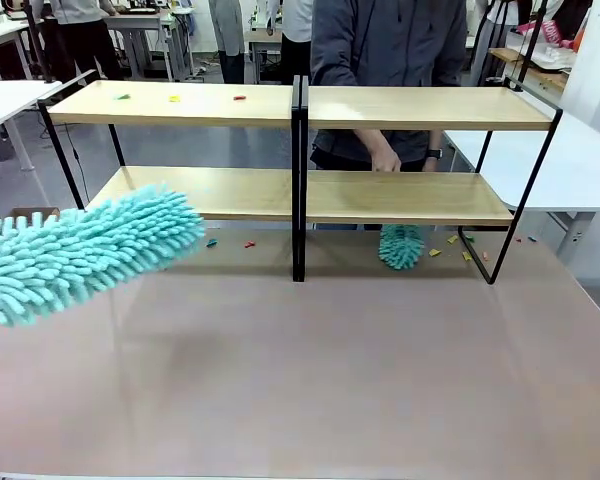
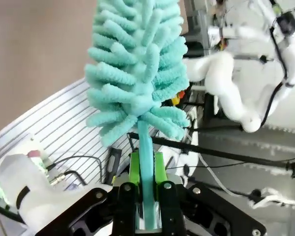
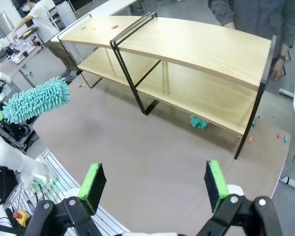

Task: Clean the shelves.
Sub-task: Clean another randomly selected level of the Shelf with the Duster.

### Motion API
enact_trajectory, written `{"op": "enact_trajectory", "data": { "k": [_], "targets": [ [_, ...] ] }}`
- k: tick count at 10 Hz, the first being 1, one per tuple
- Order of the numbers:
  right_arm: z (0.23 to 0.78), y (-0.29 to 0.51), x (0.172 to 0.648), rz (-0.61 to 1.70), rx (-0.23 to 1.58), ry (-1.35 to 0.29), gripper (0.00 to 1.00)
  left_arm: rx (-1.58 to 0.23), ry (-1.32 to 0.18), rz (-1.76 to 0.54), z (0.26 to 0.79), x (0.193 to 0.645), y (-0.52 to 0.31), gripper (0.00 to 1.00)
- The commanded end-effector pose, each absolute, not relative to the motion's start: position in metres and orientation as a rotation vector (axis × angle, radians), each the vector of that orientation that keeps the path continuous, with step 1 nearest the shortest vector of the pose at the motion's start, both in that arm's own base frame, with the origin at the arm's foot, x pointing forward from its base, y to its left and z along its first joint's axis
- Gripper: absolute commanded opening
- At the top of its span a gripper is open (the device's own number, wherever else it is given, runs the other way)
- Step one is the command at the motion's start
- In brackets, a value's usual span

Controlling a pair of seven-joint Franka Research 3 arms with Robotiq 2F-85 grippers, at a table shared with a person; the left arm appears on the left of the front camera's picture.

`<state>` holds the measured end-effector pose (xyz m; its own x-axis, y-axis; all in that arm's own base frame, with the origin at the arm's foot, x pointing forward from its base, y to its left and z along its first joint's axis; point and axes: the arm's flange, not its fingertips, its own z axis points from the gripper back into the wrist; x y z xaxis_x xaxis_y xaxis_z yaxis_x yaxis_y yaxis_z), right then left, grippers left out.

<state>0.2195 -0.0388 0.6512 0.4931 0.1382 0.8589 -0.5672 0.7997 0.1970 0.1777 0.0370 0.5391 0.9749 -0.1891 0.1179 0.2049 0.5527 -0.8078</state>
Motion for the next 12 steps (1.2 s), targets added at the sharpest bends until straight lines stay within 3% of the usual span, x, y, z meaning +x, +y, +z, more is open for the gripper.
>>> {"op": "enact_trajectory", "data": {
  "k": [1,4,5,7,9,11,12],
  "targets": [
    [0.651,-0.039,0.22,0.458,0.511,-0.972,1.0,-0.94,-0.017,-0.318,0.54,0.184,0.022,0.0],
    [0.651,-0.039,0.22,0.458,0.511,-0.972,1.0,-0.94,-0.017,-0.318,0.54,0.184,0.022,0.0],
    [0.651,-0.039,0.22,0.458,0.511,-0.972,1.0,-0.934,-0.008,-0.274,0.538,0.18,0.027,0.13],
    [0.651,-0.039,0.22,0.458,0.511,-0.972,1.0,-0.816,0.157,-0.337,0.513,0.211,-0.022,0.13],
    [0.651,-0.039,0.22,0.458,0.511,-0.972,1.0,-0.842,0.325,-0.388,0.477,0.255,-0.063,0.13],
    [0.651,-0.039,0.22,0.458,0.511,-0.972,1.0,-0.766,0.207,-0.29,0.443,0.287,-0.095,0.13],
    [0.651,-0.039,0.22,0.458,0.511,-0.972,1.0,-0.629,0.102,-0.21,0.423,0.303,-0.108,0.13]
  ]
}}
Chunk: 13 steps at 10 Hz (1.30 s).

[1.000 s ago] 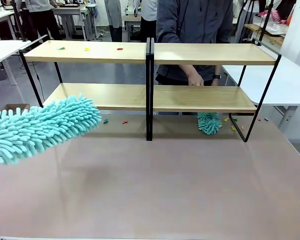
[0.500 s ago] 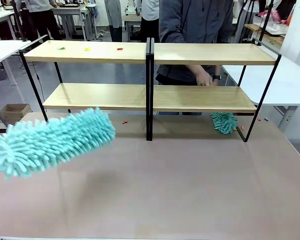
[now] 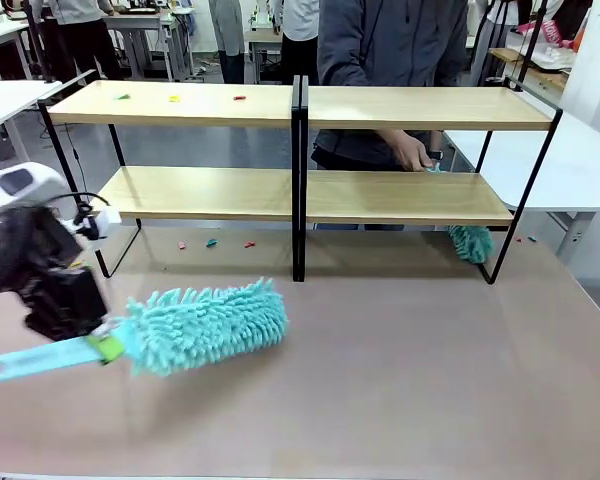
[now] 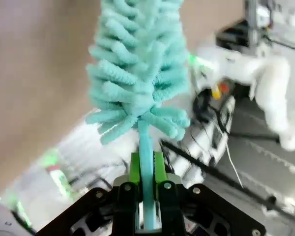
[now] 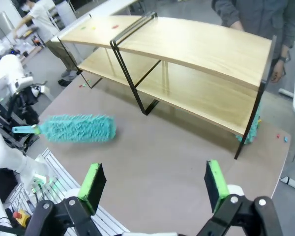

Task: Clean the shelves.
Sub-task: Clean another randomly selected level of the Shelf with the Duster.

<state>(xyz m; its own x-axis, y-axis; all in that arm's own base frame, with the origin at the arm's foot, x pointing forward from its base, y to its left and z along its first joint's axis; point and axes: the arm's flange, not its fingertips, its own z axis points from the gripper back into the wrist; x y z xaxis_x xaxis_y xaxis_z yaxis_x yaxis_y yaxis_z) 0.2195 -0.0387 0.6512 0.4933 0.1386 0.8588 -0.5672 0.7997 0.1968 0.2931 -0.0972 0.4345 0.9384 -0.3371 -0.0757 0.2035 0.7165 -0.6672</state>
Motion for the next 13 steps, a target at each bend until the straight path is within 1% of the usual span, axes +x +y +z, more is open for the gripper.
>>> {"op": "enact_trajectory", "data": {
  "k": [1,2,3,4,5,8,10,13],
  "targets": [
    [0.651,-0.039,0.22,0.458,0.511,-0.972,1.0,-0.593,0.026,-0.159,0.409,0.317,-0.115,0.13],
    [0.651,-0.039,0.22,0.458,0.511,-0.972,1.0,-0.583,-0.073,-0.142,0.406,0.326,-0.116,0.13],
    [0.651,-0.039,0.22,0.458,0.511,-0.972,1.0,-0.618,-0.119,-0.153,0.407,0.328,-0.115,0.13],
    [0.651,-0.039,0.22,0.458,0.511,-0.972,1.0,-0.63,-0.108,-0.108,0.407,0.332,-0.116,0.13],
    [0.651,-0.039,0.22,0.458,0.511,-0.972,1.0,-0.59,-0.072,-0.169,0.421,0.344,-0.108,0.13],
    [0.651,-0.039,0.22,0.458,0.511,-0.972,1.0,-0.59,-0.072,-0.169,0.421,0.344,-0.108,0.13],
    [0.651,-0.039,0.22,0.458,0.511,-0.972,1.0,-0.597,-0.099,-0.132,0.416,0.355,-0.127,0.13],
    [0.651,-0.039,0.22,0.458,0.511,-0.972,1.0,-0.578,-0.245,-0.062,0.403,0.376,-0.156,0.13]
  ]
}}
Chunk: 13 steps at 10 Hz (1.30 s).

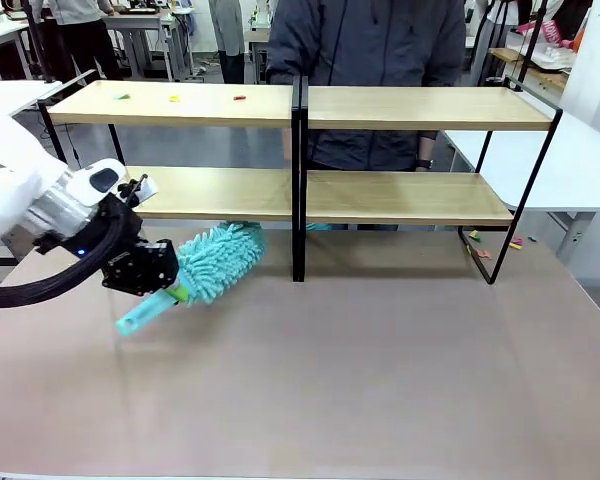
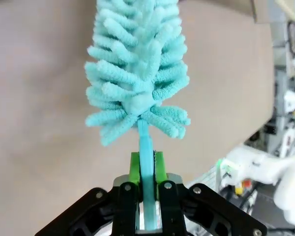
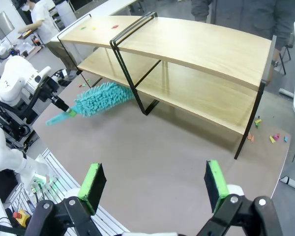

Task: Clean the shelves.
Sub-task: Clean another randomly selected level of the Shelf with the Duster.

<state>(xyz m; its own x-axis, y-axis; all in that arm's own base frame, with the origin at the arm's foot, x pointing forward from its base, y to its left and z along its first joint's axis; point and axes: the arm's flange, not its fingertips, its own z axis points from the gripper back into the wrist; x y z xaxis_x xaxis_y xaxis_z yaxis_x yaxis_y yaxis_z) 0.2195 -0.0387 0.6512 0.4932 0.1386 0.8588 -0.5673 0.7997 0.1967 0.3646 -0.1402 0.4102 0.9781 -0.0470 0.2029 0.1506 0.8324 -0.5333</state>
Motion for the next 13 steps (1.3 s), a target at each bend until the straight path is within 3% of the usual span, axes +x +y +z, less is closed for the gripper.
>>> {"op": "enact_trajectory", "data": {
  "k": [1,7,13],
  "targets": [
    [0.651,-0.039,0.22,0.458,0.511,-0.972,1.0,-0.59,-0.292,-0.024,0.398,0.387,-0.166,0.13],
    [0.651,-0.039,0.22,0.458,0.511,-0.972,1.0,-0.553,-0.343,0.02,0.357,0.438,-0.21,0.13],
    [0.651,-0.039,0.22,0.458,0.511,-0.972,1.0,-0.363,-0.314,0.114,0.339,0.437,-0.184,0.13]
  ]
}}
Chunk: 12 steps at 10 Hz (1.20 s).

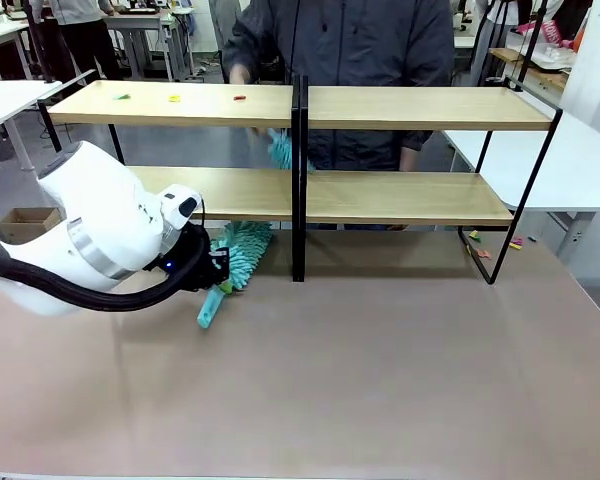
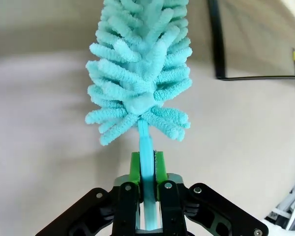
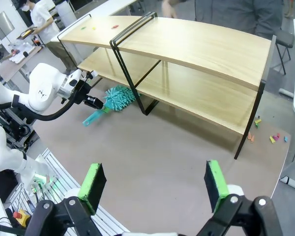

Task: Clean the shelves.
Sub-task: Clean another randomly selected level of the Shelf with the Duster.

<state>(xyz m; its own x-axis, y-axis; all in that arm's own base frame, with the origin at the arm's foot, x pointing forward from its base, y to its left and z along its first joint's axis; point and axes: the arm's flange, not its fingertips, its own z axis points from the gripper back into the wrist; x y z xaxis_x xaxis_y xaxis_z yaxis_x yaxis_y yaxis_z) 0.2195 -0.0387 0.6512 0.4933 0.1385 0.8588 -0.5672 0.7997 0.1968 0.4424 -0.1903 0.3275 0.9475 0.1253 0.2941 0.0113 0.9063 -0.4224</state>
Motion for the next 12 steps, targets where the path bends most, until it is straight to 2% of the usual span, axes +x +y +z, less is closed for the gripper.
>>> {"op": "enact_trajectory", "data": {
  "k": [1,3,4,6,7,8,12],
  "targets": [
    [0.651,-0.039,0.22,0.458,0.511,-0.972,1.0,-0.312,-0.312,0.171,0.341,0.428,-0.175,0.13],
    [0.651,-0.039,0.22,0.458,0.511,-0.972,1.0,-0.186,-0.252,0.268,0.341,0.41,-0.159,0.13],
    [0.651,-0.039,0.22,0.458,0.511,-0.972,1.0,-0.145,-0.286,0.354,0.342,0.407,-0.153,0.13],
    [0.651,-0.039,0.22,0.458,0.511,-0.972,1.0,-0.144,-0.279,0.462,0.355,0.396,-0.15,0.13],
    [0.651,-0.039,0.22,0.458,0.511,-0.972,1.0,-0.06,-0.145,0.594,0.362,0.391,-0.148,0.13],
    [0.651,-0.039,0.22,0.458,0.511,-0.972,1.0,0.029,-0.082,0.638,0.363,0.391,-0.144,0.13],
    [0.651,-0.039,0.22,0.458,0.511,-0.972,1.0,-0.084,-0.159,0.518,0.373,0.386,-0.147,0.13]
  ]
}}
